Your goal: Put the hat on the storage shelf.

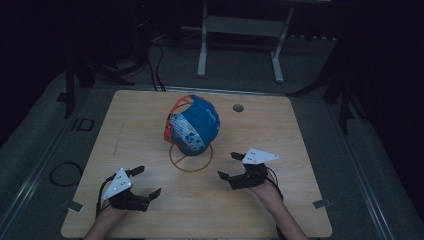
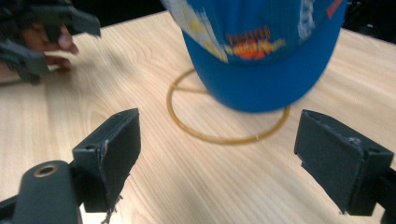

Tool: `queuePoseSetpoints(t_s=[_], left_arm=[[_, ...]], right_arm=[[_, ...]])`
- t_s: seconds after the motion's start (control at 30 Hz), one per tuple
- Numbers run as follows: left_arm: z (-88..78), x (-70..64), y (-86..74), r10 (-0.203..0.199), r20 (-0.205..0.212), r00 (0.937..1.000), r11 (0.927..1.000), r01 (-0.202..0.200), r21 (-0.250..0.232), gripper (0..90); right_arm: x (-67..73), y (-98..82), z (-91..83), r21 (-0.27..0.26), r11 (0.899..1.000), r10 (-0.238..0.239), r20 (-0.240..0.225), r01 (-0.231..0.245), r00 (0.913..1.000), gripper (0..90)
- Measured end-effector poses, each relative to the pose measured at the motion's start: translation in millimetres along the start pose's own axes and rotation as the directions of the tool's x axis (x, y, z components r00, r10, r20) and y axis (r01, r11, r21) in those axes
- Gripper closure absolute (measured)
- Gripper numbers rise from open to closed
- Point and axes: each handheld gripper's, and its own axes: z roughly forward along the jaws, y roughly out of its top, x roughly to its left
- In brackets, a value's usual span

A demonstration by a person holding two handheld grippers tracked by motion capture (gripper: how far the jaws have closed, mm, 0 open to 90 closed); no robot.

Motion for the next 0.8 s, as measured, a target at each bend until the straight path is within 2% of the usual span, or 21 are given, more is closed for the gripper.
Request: queuePoseSetpoints(t_s=[0.17,0.5,0.8], left_arm=[[-0.2,0.2,-0.3,0.0,-0.001,1.0,1.0,0.0,0.0,2.1],[0.4,1.2,-1.5,-0.002,0.004,1.0,1.0,0.002,0.005,2.1],[1.2,0.8,-2.6,0.001,0.022,0.9998,1.0,-0.001,0.01,2.1]], right_arm=[[-5.5,-14.4,-1.9,0.028,1.0,0.002,0.014,-0.002,0.9999,14.5],[-17.2,-42.5,-12.6,0.09,0.995,0.036,0.049,-0.04,0.9982,14.5],[-24.2,-58.1,-25.5,0.104,0.992,0.064,0.074,-0.071,0.9952,14.5]])
